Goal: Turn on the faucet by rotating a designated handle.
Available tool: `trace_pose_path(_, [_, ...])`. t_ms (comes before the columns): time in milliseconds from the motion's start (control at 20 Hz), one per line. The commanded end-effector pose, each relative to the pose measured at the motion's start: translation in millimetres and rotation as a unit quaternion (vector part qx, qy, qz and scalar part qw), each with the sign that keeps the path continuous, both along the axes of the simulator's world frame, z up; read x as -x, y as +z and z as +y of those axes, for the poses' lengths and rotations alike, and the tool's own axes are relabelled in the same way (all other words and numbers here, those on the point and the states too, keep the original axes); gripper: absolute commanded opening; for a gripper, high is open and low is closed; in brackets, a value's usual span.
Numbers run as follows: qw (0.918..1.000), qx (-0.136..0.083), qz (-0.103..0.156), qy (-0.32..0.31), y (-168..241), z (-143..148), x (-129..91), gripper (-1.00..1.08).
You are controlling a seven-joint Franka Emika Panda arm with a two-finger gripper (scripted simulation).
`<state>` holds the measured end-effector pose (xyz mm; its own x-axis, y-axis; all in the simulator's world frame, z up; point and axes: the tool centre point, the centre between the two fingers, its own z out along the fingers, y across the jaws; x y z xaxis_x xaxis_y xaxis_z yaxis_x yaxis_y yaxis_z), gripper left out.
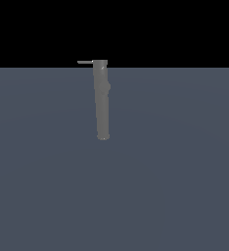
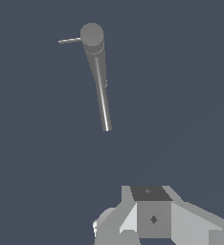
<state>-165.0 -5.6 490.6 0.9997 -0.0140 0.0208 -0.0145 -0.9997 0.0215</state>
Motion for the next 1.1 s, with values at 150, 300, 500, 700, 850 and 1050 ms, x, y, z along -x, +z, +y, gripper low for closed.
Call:
trace_pose_path(150, [0.9999,0.003,0.001,0.011,-12.1,11.9,-46.4,-1.00])
trace_pose_path(300, [0.9998,0.004,0.002,0.018,-21.4,19.2,-71.4,-1.00])
trace_pose_path(500, [0.9996,0.004,0.003,0.026,-36.8,29.9,-104.3,-1.00])
trace_pose_path(700, [0.9994,0.004,0.005,0.035,-55.6,41.5,-136.1,-1.00])
trace_pose_path(850, [0.9991,0.003,0.005,0.042,-72.0,50.8,-159.1,-1.00])
trace_pose_path(1050, [0.9987,0.001,0.007,0.051,-96.6,63.8,-188.4,-1.00])
